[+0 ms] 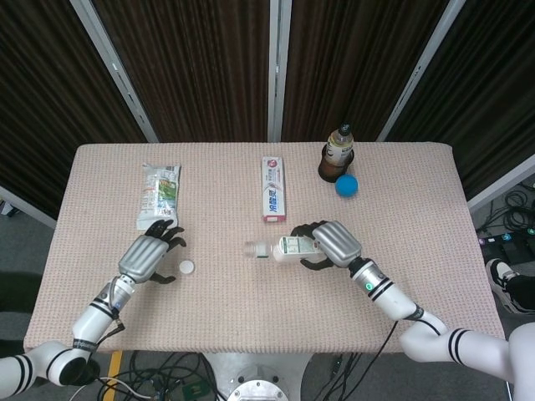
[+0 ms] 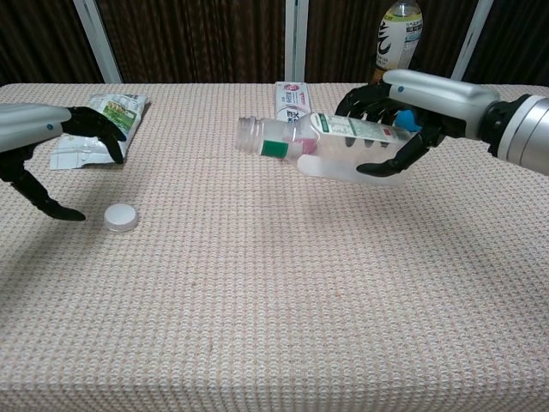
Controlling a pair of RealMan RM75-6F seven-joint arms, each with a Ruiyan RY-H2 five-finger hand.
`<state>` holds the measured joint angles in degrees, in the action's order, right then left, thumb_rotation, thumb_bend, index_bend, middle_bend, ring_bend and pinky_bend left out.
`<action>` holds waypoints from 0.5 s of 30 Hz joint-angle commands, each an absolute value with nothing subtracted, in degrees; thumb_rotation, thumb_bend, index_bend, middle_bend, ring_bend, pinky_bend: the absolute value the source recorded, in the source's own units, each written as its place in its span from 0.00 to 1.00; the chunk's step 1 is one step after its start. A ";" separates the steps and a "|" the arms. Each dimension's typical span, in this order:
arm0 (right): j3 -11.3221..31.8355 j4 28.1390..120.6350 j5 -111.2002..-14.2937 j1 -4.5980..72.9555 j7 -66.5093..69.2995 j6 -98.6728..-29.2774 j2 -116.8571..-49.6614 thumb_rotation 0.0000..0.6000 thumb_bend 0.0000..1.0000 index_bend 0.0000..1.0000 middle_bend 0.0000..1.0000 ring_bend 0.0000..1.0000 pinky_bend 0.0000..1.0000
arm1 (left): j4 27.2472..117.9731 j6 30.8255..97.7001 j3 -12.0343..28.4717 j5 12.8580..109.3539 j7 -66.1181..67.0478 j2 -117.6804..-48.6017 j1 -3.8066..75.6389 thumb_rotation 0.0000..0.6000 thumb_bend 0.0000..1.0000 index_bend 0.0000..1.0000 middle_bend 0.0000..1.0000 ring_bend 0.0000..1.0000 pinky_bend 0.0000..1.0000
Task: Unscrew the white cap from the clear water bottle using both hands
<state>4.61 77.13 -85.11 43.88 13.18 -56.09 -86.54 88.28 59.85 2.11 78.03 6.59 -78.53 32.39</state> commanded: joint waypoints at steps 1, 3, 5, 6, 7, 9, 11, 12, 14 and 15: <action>4.42 74.60 -84.89 45.21 9.46 -53.84 -89.38 1.00 0.69 0.70 0.60 0.46 0.48 | 90.76 63.05 2.60 79.41 5.48 -76.08 30.87 1.00 0.06 0.24 0.13 0.00 0.02; 4.41 72.60 -84.54 45.96 5.91 -52.63 -91.22 1.00 0.68 0.65 0.58 0.42 0.44 | 92.15 65.79 3.10 80.21 4.19 -74.57 29.67 1.00 0.06 0.24 0.13 0.00 0.01; 4.52 71.09 -83.50 46.63 2.62 -50.95 -92.87 1.00 0.68 0.55 0.52 0.33 0.37 | 92.64 68.55 4.03 80.90 2.78 -73.63 28.70 1.00 0.03 0.24 0.13 0.00 0.02; 4.56 70.75 -82.68 46.90 1.22 -49.82 -93.36 1.00 0.66 0.47 0.47 0.27 0.32 | 92.31 69.22 4.68 80.76 2.04 -73.65 28.58 1.00 0.02 0.24 0.13 0.00 0.02; 4.61 70.60 -81.77 47.17 -0.35 -48.68 -93.69 1.00 0.63 0.35 0.39 0.18 0.24 | 92.21 70.15 4.99 80.88 1.38 -73.43 28.18 1.00 0.00 0.24 0.13 0.00 0.02; 4.78 71.08 -79.85 47.43 -4.02 -47.11 -93.95 1.00 0.51 0.11 0.23 0.04 0.08 | 92.02 71.90 5.26 81.16 0.51 -72.50 27.16 1.00 0.00 0.24 0.13 0.00 0.01; 4.93 72.62 -78.47 46.92 -6.41 -47.25 -93.49 1.00 0.41 0.00 0.09 0.00 0.00 | 91.95 73.31 5.40 81.10 0.36 -71.43 26.14 1.00 0.00 0.24 0.13 0.00 0.01; 4.95 73.69 -77.92 46.56 -7.20 -47.49 -92.91 1.00 0.39 0.00 0.05 0.00 0.00 | 91.85 73.75 5.43 81.07 0.31 -70.95 25.76 1.00 0.00 0.24 0.13 0.00 0.01; 4.81 77.05 -77.14 45.37 -8.72 -48.69 -90.44 1.00 0.35 0.00 0.00 0.00 0.00 | 91.59 74.42 5.37 80.84 0.10 -69.67 24.88 1.00 0.00 0.24 0.13 0.00 0.01; 4.85 78.65 -76.83 44.68 -9.20 -49.61 -89.08 1.00 0.34 0.00 0.00 0.00 0.00 | 91.43 74.50 5.29 80.62 -0.02 -69.06 24.52 1.00 0.00 0.24 0.13 0.00 0.01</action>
<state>4.79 75.11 -77.99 46.02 -7.36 -48.44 -91.71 91.67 74.16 5.29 80.83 0.25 -69.79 25.08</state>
